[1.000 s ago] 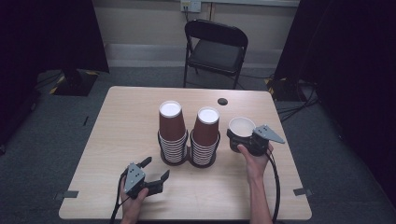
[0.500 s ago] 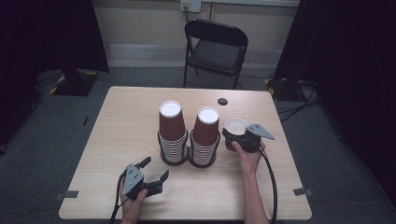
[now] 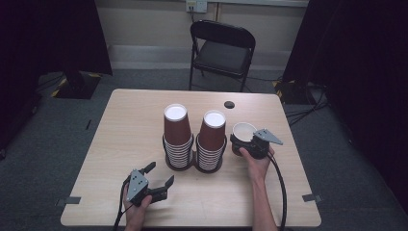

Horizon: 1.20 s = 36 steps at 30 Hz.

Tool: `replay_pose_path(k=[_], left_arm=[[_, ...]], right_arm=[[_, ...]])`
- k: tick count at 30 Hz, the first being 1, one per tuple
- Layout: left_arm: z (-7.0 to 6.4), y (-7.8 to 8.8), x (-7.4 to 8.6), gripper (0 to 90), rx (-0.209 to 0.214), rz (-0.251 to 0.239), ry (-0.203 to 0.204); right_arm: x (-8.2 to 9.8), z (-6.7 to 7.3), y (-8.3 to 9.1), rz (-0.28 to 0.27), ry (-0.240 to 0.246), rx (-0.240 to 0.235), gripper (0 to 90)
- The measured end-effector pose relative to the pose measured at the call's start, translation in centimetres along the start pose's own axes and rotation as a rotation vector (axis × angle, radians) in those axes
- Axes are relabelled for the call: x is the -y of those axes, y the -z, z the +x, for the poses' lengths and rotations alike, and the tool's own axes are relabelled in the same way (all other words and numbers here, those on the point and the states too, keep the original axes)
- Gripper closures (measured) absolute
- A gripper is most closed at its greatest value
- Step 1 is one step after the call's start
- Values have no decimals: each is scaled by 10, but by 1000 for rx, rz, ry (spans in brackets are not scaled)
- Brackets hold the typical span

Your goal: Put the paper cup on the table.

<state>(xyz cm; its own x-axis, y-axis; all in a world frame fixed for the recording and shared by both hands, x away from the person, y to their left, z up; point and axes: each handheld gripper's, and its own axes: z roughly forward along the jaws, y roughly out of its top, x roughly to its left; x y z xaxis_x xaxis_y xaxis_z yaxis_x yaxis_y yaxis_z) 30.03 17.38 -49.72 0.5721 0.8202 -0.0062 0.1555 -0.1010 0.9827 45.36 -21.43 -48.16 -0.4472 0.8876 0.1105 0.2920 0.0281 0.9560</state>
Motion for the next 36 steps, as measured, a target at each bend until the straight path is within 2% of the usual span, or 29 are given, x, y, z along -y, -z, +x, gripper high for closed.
replay_pose_path(k=[3,6,8,14,19,23,30,36], left_arm=[[0,0,0,165,1,-2,5],[0,0,0,165,0,-5,6],[0,0,0,166,1,-2,-2],[0,0,0,167,2,1,-1],[0,0,0,167,3,3,-2],[0,0,0,167,3,4,-2],[2,-2,-1,167,-3,23,22],[1,-2,-1,167,-7,20,17]], right_arm=[[1,0,0,32,21,12,92],[1,0,1,52,22,14,95],[2,0,0,72,47,16,100],[8,-1,-1,128,20,11,118],[13,-2,-1,175,23,21,129],[12,-3,4,186,38,39,128],[16,-6,11,216,7,53,130],[13,-5,21,225,-5,63,128]])
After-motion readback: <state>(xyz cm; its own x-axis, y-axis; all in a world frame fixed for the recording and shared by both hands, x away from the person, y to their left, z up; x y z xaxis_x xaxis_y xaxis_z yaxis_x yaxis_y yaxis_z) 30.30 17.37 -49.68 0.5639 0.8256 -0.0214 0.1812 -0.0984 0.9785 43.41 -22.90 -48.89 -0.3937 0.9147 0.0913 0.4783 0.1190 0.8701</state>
